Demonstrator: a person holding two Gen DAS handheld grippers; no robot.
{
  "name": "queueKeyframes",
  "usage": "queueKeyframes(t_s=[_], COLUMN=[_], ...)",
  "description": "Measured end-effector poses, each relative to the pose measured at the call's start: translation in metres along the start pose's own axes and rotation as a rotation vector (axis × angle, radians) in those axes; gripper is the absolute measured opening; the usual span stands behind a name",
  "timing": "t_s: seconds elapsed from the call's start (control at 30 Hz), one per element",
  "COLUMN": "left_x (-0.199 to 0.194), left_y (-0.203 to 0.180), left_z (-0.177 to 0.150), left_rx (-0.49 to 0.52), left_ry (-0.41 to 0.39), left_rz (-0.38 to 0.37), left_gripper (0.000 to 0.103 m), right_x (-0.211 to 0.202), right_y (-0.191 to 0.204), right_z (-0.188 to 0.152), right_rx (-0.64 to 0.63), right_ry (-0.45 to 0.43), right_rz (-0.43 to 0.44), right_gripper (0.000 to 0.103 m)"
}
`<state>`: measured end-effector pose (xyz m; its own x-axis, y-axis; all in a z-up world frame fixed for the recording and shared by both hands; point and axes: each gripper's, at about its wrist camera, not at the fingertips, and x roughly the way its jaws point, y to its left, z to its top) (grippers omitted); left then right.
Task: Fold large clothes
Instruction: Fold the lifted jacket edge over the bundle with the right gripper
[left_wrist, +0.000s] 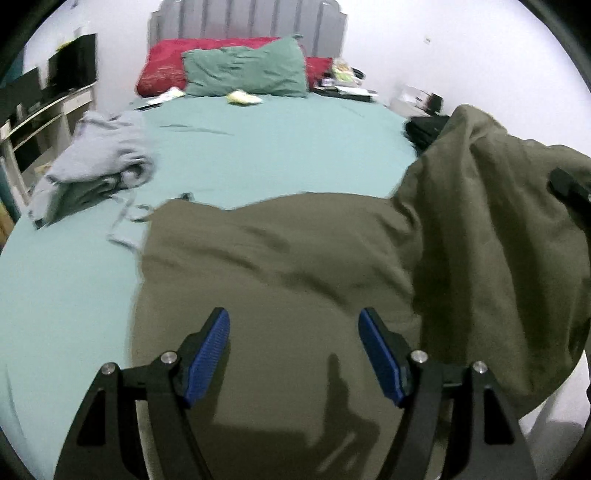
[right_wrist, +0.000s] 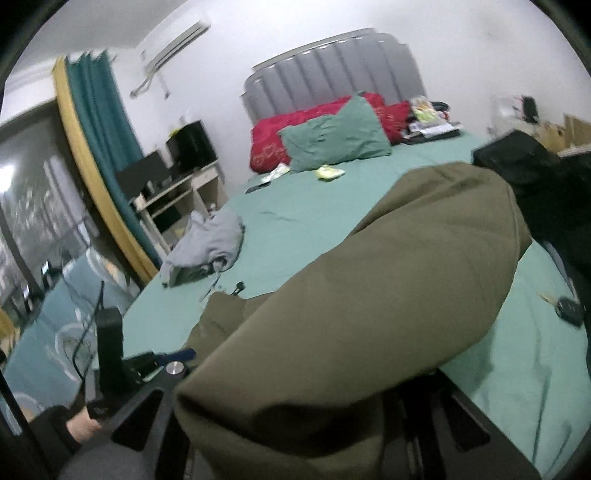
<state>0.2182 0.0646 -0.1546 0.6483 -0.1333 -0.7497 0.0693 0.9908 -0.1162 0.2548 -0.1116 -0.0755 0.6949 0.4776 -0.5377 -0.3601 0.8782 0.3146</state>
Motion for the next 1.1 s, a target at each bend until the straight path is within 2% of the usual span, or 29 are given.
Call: queueKeyframes(t_s=[0.27,0.4,0.47,0.5,0.57,0.63,0.77,0.87,0.97,1.1], left_x=[-0.018,-0.017,-0.018,-0.020,-0.028,-0.037,-0.060,-0.082,-0.100,-0.117], left_y=[0.094,0.124,0.134,0.141,0.156,0.169,0.199,0.208,0.196,0.164], left_z=[-0.024,-0.036,-0.039,-0.041,-0.043,-0.046,-0.054,-0.051,-0.035,-0.002], left_rx=[-0.215,-0.269,-0.269,-0.279,-0.311,-0.348,-0.453,-0.502,-0.470,-0.408], left_ry=[-0.025,-0.006,-0.001,0.001,-0.017,-0.035,-0.079,-0.139,-0.178,-0.201], left_rz=[-0.003,0.003,0.048,0.063,0.075,0.092,0.105,0.052,0.014,-0.047], left_gripper=[0.073,0.073,0.073,0.073,0.073,0.073,0.073,0.073,0.073,0.073], right_x=[0.068,0.110,0.135,0.144,0.161,0.170,0.164,0.143,0.115,0.070], right_y=[0.091,0.133,0.154,0.161,0.175,0.185,0.198,0.197,0.187,0.170], right_z=[-0.014,-0.035,-0.054,-0.060,-0.076,-0.087,-0.095,-0.084,-0.074,-0.061], right_rx=[-0.129,-0.203,-0.238,-0.240,-0.226,-0.216,-0.239,-0.215,-0.192,-0.180], right_ry=[0.138,0.264,0.381,0.418,0.488,0.529,0.514,0.472,0.420,0.350], right_rz=[0.014,0.031,0.080,0.112,0.203,0.259,0.312,0.400,0.465,0.496], right_gripper=[0.018,0.021,0.029,0.031,0.044,0.054,0.071,0.082,0.093,0.100])
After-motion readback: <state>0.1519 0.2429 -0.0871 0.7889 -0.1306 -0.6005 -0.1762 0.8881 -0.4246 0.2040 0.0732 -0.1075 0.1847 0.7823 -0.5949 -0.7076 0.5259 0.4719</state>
